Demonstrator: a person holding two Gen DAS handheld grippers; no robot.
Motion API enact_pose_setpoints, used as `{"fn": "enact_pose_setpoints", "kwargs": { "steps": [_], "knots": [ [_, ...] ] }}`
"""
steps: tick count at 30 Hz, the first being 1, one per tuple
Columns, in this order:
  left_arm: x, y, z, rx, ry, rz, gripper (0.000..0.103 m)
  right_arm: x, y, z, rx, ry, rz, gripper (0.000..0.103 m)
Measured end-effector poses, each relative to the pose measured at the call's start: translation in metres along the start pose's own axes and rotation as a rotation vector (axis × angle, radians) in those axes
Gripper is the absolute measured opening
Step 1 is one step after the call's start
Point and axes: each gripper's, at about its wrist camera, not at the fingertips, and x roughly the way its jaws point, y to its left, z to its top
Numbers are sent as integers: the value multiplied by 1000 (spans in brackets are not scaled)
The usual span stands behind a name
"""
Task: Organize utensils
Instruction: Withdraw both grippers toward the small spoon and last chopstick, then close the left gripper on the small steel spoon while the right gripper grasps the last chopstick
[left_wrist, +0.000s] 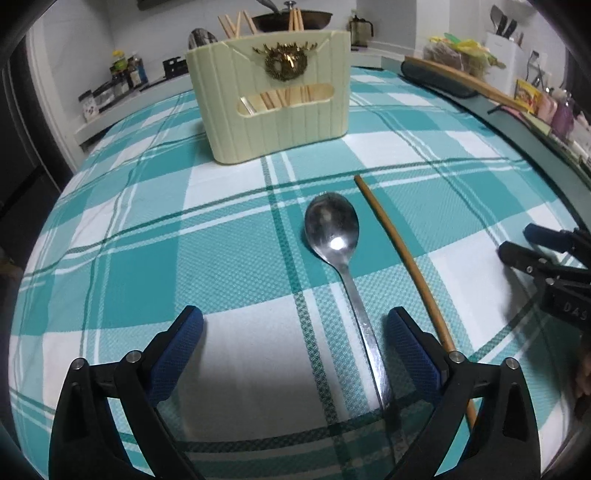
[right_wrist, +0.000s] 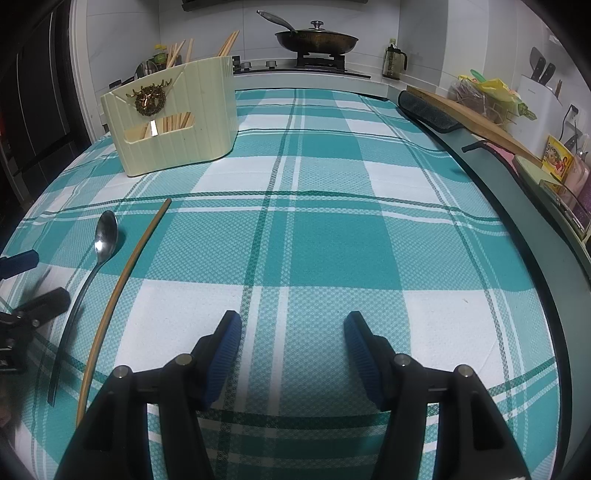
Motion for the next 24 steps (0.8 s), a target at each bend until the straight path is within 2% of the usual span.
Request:
{"fn": "enact_pose_setpoints", "kwargs": {
  "steps": [2,4,7,14,17,18,19,21,24],
  "knots": [
    [-1,7,0,-27,-10,-29,89,0,0,0,0,-1,0,60],
    [0,17,0,-72,-8,-48,87,0,0,0,2,0,2,60],
    [-1,29,-1,-117,-13,-28,86,0,-1,0,2,0,2,60],
    [-3,40,-6,-144,-12,-8,86,0,-1,0,0,0,0,60],
    [-3,39,-6,-132,-9,-10,86,-1,-1,0,1,-1,1,60],
    [-3,36,-4,-102,-4,-32,86,-2,-1,0,2,-3,-2,60],
    [-3,32,-3,-62,2,-55,86,-5,0,0,13,0,10,60],
    [-4,25,0,19,13,-82,86,-14,6,1,43,6,105,60],
    [-2,22,4,60,22,-98,80,-27,33,3,19,14,217,60]
  ]
}}
